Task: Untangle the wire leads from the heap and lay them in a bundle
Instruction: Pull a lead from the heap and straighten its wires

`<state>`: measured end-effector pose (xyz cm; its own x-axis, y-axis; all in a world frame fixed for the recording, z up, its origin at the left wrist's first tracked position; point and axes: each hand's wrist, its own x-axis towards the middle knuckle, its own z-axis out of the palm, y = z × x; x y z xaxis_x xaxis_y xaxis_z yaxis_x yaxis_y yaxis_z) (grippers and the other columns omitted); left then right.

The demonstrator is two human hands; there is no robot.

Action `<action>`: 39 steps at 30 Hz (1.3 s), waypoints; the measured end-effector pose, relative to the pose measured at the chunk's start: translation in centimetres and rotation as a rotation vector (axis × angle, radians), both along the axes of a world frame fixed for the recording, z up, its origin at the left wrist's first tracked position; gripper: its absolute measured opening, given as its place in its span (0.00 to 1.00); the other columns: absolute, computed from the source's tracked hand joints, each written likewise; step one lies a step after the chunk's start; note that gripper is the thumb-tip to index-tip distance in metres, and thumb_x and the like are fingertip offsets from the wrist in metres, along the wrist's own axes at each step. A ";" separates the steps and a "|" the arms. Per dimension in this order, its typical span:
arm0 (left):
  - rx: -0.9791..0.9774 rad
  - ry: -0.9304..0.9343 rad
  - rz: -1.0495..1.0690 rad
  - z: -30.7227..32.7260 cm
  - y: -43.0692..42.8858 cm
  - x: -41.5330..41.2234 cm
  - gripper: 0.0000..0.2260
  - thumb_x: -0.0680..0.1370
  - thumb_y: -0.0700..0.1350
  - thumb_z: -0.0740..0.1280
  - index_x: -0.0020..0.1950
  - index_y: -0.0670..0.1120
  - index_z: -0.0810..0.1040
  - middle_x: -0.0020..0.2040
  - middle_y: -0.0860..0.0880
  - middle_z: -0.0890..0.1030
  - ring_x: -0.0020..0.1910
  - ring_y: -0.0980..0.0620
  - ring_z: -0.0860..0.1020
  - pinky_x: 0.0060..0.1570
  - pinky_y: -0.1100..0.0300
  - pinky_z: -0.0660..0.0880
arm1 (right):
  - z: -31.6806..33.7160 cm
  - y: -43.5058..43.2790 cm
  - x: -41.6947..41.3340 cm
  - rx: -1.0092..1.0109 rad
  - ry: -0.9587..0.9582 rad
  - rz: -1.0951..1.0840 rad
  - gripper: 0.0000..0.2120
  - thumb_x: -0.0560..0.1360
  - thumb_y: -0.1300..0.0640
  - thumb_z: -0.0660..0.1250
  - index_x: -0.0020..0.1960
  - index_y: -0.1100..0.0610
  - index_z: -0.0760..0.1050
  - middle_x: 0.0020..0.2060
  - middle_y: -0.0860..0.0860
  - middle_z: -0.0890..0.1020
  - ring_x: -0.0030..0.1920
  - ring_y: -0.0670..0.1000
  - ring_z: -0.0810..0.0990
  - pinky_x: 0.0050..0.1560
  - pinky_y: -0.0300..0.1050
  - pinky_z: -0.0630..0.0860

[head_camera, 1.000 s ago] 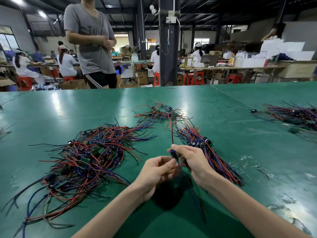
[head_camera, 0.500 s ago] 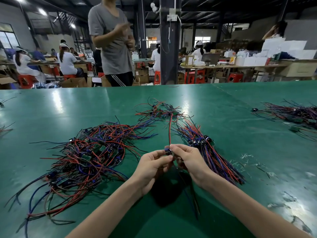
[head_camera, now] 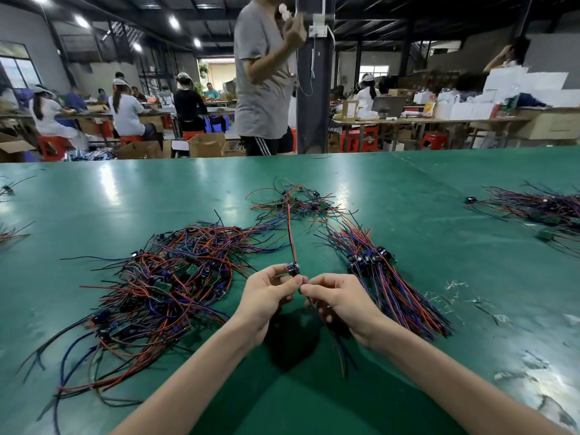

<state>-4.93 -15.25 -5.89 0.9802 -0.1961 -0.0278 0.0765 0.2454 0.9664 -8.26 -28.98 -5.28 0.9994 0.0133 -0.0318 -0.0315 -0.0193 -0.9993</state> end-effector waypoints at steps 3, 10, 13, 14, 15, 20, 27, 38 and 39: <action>0.014 -0.028 -0.004 -0.1 -0.1 0.0 0.09 0.73 0.32 0.68 0.50 0.42 0.76 0.34 0.49 0.84 0.32 0.59 0.79 0.36 0.67 0.72 | -0.1 -0.1 0.1 0.010 0.003 -0.008 0.06 0.73 0.65 0.69 0.37 0.61 0.78 0.26 0.52 0.78 0.21 0.44 0.67 0.20 0.34 0.62; 0.017 -0.045 0.004 -0.4 -0.3 0.0 0.08 0.73 0.32 0.68 0.50 0.41 0.76 0.33 0.50 0.82 0.33 0.58 0.77 0.36 0.68 0.71 | -0.8 -0.1 0.6 0.011 -0.067 -0.031 0.10 0.72 0.66 0.70 0.33 0.59 0.77 0.25 0.54 0.74 0.20 0.45 0.66 0.20 0.35 0.63; 0.001 -0.034 -0.012 -0.4 -0.3 0.1 0.07 0.74 0.32 0.68 0.49 0.42 0.77 0.36 0.47 0.80 0.33 0.56 0.77 0.38 0.66 0.73 | -1.3 -0.4 0.8 -0.143 -0.156 -0.034 0.11 0.72 0.62 0.72 0.32 0.55 0.77 0.25 0.51 0.75 0.20 0.45 0.68 0.21 0.36 0.65; -0.005 -0.032 -0.020 -0.5 -0.3 0.1 0.07 0.74 0.32 0.68 0.49 0.41 0.76 0.38 0.46 0.79 0.34 0.56 0.77 0.40 0.66 0.74 | -1.4 -0.4 0.9 -0.183 -0.181 -0.035 0.11 0.72 0.61 0.72 0.32 0.54 0.77 0.25 0.50 0.75 0.20 0.45 0.68 0.22 0.36 0.65; -0.011 -0.031 -0.026 -0.5 -0.3 0.1 0.08 0.74 0.32 0.68 0.50 0.41 0.76 0.38 0.45 0.78 0.34 0.56 0.78 0.41 0.65 0.74 | -1.6 -0.4 0.9 -0.202 -0.196 -0.035 0.11 0.72 0.61 0.72 0.33 0.54 0.77 0.25 0.50 0.75 0.21 0.45 0.68 0.22 0.37 0.65; -0.038 -0.024 -0.037 -0.7 -0.2 0.3 0.10 0.72 0.33 0.69 0.51 0.40 0.77 0.37 0.46 0.76 0.37 0.51 0.77 0.45 0.61 0.74 | -1.8 -0.5 0.9 -0.247 -0.185 -0.007 0.07 0.74 0.59 0.70 0.38 0.54 0.80 0.24 0.46 0.75 0.22 0.46 0.68 0.24 0.39 0.65; -0.047 -0.015 0.023 -0.9 0.0 0.2 0.09 0.72 0.32 0.70 0.48 0.43 0.76 0.32 0.49 0.79 0.31 0.55 0.80 0.32 0.64 0.78 | -1.1 0.2 0.2 -0.115 -0.045 0.119 0.08 0.76 0.65 0.66 0.39 0.62 0.73 0.28 0.56 0.71 0.19 0.45 0.67 0.21 0.36 0.63; -0.205 0.069 0.061 -0.3 0.0 0.5 0.08 0.74 0.30 0.66 0.50 0.39 0.73 0.31 0.46 0.79 0.29 0.54 0.80 0.31 0.64 0.79 | -1.2 0.6 0.0 -0.152 -0.145 0.128 0.01 0.75 0.68 0.66 0.45 0.66 0.76 0.26 0.52 0.72 0.20 0.43 0.65 0.23 0.34 0.63; -0.235 0.084 0.068 -0.2 0.1 0.5 0.07 0.74 0.30 0.66 0.49 0.39 0.72 0.31 0.46 0.79 0.29 0.53 0.81 0.31 0.63 0.79 | -1.1 0.7 0.0 -0.139 -0.124 0.152 0.03 0.75 0.69 0.66 0.44 0.64 0.76 0.24 0.48 0.73 0.20 0.41 0.66 0.23 0.32 0.62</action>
